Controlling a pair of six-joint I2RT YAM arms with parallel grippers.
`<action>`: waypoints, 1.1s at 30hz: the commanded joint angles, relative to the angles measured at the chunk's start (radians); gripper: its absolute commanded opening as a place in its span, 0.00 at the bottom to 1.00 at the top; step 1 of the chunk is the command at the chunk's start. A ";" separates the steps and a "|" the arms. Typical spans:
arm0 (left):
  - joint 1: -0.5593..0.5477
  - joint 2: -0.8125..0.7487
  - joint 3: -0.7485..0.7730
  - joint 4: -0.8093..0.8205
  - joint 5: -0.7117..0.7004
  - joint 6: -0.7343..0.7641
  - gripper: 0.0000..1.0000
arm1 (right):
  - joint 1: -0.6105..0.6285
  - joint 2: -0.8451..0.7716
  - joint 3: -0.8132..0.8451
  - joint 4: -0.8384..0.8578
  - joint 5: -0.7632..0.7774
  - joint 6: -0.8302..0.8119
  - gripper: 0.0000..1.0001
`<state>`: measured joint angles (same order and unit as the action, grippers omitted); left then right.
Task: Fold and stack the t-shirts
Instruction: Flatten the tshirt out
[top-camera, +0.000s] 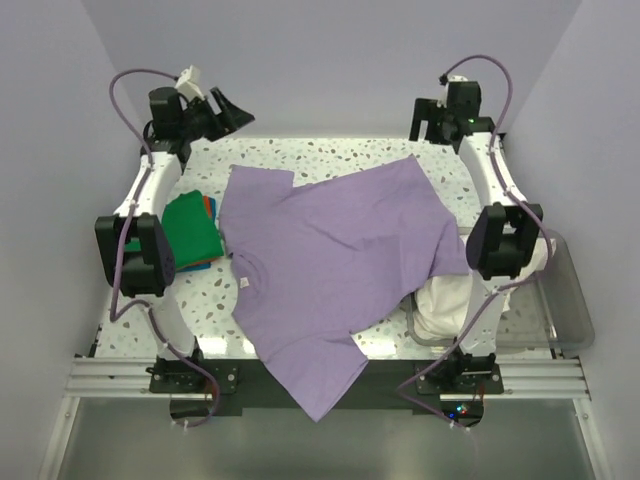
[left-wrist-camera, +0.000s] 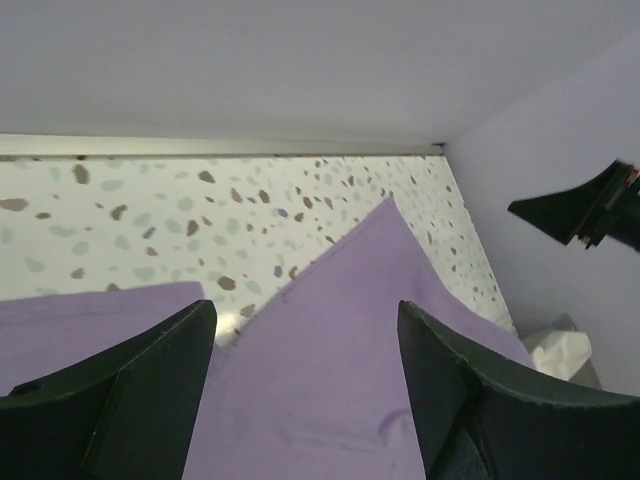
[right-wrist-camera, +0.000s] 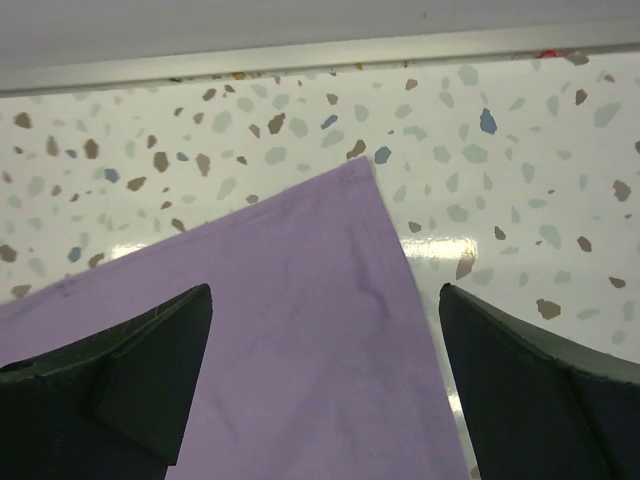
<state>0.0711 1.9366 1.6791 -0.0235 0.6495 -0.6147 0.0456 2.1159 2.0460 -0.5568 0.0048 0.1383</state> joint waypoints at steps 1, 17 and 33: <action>-0.120 -0.094 -0.053 -0.191 -0.102 0.139 0.78 | 0.008 -0.157 -0.073 0.046 -0.077 0.010 0.99; -0.194 0.064 -0.206 -0.493 -0.142 0.306 0.84 | 0.048 -0.071 -0.245 -0.012 -0.160 0.043 0.99; -0.140 0.344 -0.061 -0.463 -0.172 0.306 0.84 | 0.060 0.202 -0.078 -0.101 -0.128 0.072 0.99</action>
<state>-0.0933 2.1796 1.6020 -0.5007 0.5552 -0.3370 0.1013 2.2898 1.9041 -0.6331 -0.1234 0.1905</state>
